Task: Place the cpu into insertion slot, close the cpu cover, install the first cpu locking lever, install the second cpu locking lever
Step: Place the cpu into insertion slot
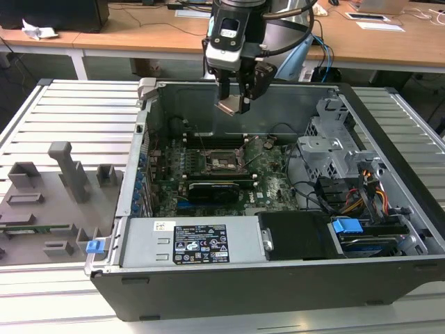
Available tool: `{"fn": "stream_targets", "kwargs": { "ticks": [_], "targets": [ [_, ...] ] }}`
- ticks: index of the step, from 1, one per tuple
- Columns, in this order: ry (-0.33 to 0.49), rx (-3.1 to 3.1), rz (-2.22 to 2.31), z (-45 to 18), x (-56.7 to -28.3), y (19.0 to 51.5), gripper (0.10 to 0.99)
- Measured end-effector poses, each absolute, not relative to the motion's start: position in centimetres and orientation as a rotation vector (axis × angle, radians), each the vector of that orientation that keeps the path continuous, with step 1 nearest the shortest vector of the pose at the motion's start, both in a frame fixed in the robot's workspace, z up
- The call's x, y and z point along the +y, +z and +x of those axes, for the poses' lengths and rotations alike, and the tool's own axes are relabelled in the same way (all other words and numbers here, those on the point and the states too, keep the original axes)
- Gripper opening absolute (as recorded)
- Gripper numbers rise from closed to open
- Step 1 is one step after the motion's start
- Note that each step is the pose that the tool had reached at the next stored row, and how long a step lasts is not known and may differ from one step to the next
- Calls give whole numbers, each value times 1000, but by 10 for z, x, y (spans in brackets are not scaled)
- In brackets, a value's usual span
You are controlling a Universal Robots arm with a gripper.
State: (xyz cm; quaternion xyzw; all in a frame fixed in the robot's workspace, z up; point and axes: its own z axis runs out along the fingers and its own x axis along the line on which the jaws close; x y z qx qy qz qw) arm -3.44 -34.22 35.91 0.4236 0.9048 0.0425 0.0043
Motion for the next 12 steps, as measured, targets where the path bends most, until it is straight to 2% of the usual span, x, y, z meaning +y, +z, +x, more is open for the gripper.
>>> {"fn": "stream_targets", "kwargs": {
  "ticks": [12],
  "targets": [
    [131, 2794, 1410, -34, -342, 359, 529]
  ]
}}
